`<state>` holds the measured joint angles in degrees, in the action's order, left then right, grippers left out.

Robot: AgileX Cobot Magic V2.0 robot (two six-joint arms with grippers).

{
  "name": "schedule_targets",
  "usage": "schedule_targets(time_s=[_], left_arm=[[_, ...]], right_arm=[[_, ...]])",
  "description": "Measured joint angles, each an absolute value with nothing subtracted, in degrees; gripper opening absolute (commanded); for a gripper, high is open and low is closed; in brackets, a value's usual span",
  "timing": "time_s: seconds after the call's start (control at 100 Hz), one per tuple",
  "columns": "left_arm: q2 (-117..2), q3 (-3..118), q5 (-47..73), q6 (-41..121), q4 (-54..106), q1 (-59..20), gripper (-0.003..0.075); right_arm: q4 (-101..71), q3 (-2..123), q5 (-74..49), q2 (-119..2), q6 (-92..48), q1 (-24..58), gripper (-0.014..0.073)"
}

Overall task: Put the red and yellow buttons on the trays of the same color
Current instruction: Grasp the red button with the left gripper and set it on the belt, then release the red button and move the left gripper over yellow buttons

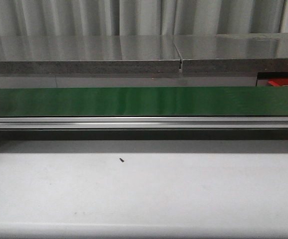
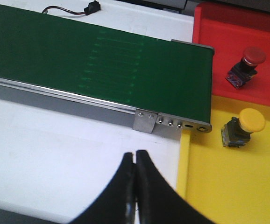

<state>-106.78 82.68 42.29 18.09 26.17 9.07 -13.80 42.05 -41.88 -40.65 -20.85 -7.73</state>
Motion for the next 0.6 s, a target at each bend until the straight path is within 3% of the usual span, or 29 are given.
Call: schedule_targets(time_s=[0.06, 0.33, 0.6], left_arm=[[-106.1, 82.7, 42.3, 18.3, 26.4, 9.1, 0.0710], [-98.9, 82.7, 43.0, 18.6, 26.7, 9.9, 0.0652], [-94.4, 82.6, 43.5, 18.6, 26.7, 20.6, 0.0652]], right_arm=[[-13.8, 42.1, -41.9, -40.7, -20.9, -7.7, -0.0117], [-13.8, 42.1, -41.9, -40.7, -20.9, -7.7, -0.0117], [-13.8, 42.1, -41.9, -40.7, -20.9, -7.7, -0.0117]])
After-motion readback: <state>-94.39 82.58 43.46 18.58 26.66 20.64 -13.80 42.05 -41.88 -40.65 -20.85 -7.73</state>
